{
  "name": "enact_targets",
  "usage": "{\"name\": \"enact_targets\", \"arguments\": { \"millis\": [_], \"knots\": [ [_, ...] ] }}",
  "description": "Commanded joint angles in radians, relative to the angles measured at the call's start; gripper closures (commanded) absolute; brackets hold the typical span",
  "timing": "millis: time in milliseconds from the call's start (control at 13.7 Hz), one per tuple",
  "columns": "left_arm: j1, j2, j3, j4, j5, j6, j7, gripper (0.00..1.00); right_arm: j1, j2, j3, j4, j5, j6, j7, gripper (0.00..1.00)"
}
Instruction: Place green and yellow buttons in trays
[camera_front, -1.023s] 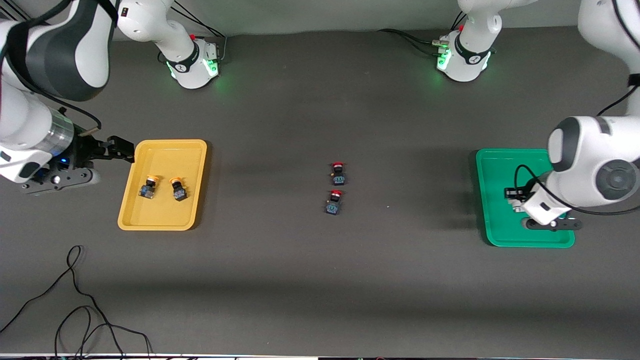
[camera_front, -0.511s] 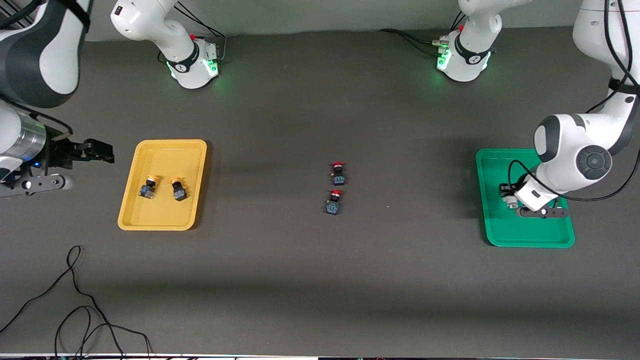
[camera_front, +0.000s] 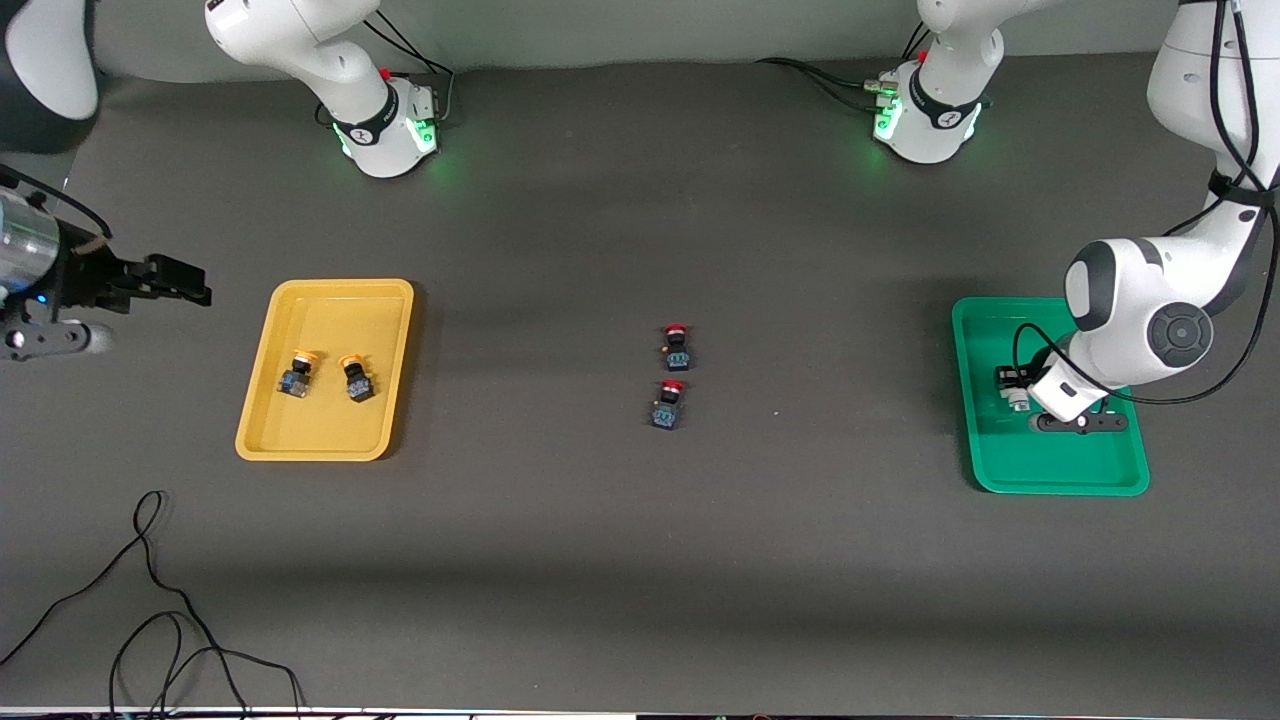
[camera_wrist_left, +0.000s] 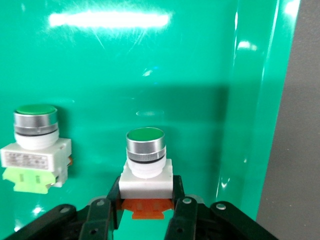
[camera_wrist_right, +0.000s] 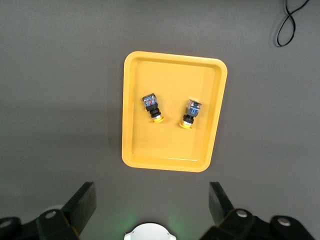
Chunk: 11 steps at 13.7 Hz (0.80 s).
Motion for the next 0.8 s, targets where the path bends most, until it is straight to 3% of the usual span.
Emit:
{"name": "enact_targets", "arguments": {
  "millis": [0,292,511,731],
  "knots": [
    [0.013,-0.012,-0.011,0.0,0.011,0.002,0.017,0.0,-0.228,-0.076,0.219,-0.07,-0.025,0.033,0.032,0.0],
    [0.01,-0.082,-0.014,0.013,0.011,-0.054,0.029,0.0,-0.48,-0.096,0.425,-0.07,-0.025,0.033,0.032,0.0],
    [0.001,-0.235,-0.022,0.083,0.002,-0.281,0.079,0.0,-0.487,-0.088,0.435,-0.058,-0.025,0.032,0.032,0.0],
    [-0.012,-0.283,-0.051,0.293,-0.005,-0.647,0.079,0.0,-0.485,-0.079,0.435,-0.042,-0.023,0.032,0.032,0.0]
  ]
}}
